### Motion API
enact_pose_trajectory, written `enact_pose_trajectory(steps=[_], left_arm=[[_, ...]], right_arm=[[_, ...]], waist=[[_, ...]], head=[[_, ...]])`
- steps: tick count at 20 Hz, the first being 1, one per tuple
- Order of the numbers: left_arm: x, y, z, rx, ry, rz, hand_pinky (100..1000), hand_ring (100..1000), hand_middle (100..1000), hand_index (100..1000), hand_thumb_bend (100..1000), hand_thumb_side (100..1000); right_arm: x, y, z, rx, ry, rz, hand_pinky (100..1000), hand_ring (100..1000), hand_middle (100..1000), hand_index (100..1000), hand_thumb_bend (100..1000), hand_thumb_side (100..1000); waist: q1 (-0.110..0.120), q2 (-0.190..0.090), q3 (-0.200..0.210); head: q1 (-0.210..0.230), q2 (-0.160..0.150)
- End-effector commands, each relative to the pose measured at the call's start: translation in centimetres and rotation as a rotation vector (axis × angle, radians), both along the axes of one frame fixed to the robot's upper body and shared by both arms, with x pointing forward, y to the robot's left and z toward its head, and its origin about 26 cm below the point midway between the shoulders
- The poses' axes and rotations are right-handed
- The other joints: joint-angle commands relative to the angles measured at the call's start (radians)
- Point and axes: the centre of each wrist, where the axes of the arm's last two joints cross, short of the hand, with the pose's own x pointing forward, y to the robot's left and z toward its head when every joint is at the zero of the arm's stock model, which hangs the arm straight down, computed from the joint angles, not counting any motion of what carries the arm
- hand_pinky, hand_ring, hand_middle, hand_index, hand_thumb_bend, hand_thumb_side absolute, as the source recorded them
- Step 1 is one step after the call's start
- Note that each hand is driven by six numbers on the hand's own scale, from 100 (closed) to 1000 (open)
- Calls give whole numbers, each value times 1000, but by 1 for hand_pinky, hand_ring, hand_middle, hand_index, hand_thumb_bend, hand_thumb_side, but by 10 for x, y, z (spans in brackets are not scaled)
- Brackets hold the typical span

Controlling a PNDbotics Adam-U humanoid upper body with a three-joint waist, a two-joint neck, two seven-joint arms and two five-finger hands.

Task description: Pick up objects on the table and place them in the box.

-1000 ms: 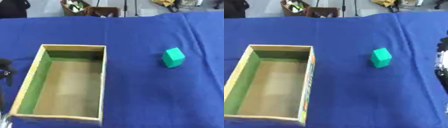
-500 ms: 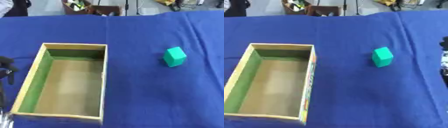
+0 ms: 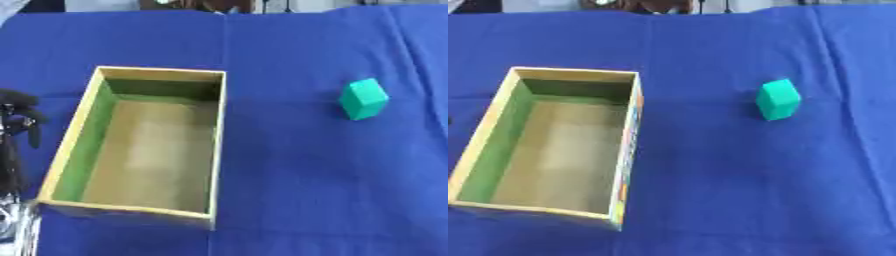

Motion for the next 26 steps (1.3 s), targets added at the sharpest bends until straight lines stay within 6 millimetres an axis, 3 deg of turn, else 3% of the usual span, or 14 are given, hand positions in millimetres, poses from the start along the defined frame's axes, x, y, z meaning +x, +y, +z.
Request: enact_pose_trajectory(steps=[1, 2, 3, 10, 12, 14, 16, 19, 26], left_arm=[[-3, 1, 6, 28, -19, -6, 100, 364, 445, 490, 100, 891], [-3, 1, 6, 28, -18, -6, 100, 364, 445, 490, 100, 891], [-3, 1, 6, 29, -17, -6, 100, 364, 445, 490, 100, 891], [-3, 1, 5, 38, -10, -12, 100, 364, 445, 490, 100, 891], [-3, 1, 5, 43, -7, -15, 100, 365, 445, 490, 100, 891], [-4, 1, 4, 46, -3, -18, 100, 365, 445, 490, 100, 891], [-4, 1, 4, 50, -1, -22, 100, 365, 445, 490, 100, 890], [-4, 1, 3, 54, 5, -26, 100, 364, 445, 489, 100, 890], [-5, 1, 1, 61, 18, -36, 100, 365, 445, 489, 100, 890]], right_arm=[[-8, -6, 39, -198, -51, -63, 784, 797, 778, 877, 158, 1000], [-9, -6, 48, -247, -54, -82, 786, 804, 783, 880, 100, 1000], [-11, -7, 59, -307, -58, -105, 789, 812, 794, 881, 151, 1000], [-13, -6, 109, -687, 90, -164, 837, 901, 898, 959, 195, 1000], [-5, -11, 122, -827, 171, -169, 845, 929, 916, 960, 273, 1000], [4, -18, 132, -950, 238, -196, 848, 941, 910, 952, 457, 1000], [16, -26, 137, -1047, 305, -232, 849, 951, 917, 941, 585, 1000], [35, -34, 139, -1148, 401, -265, 860, 960, 911, 976, 679, 1000], [79, -26, 138, -1264, 580, -272, 873, 977, 923, 1000, 621, 1000]], waist=[[-3, -23, 2], [-3, -23, 3], [-5, -23, 5], [-14, -28, 21], [-18, -31, 26], [-22, -34, 31], [-25, -37, 38], [-28, -41, 46], [-33, -50, 61]], head=[[-9, -7], [-14, -13], [-25, -20], [-87, -45], [-93, -45], [-98, -43], [-102, -42], [-107, -42], [-118, -36]])
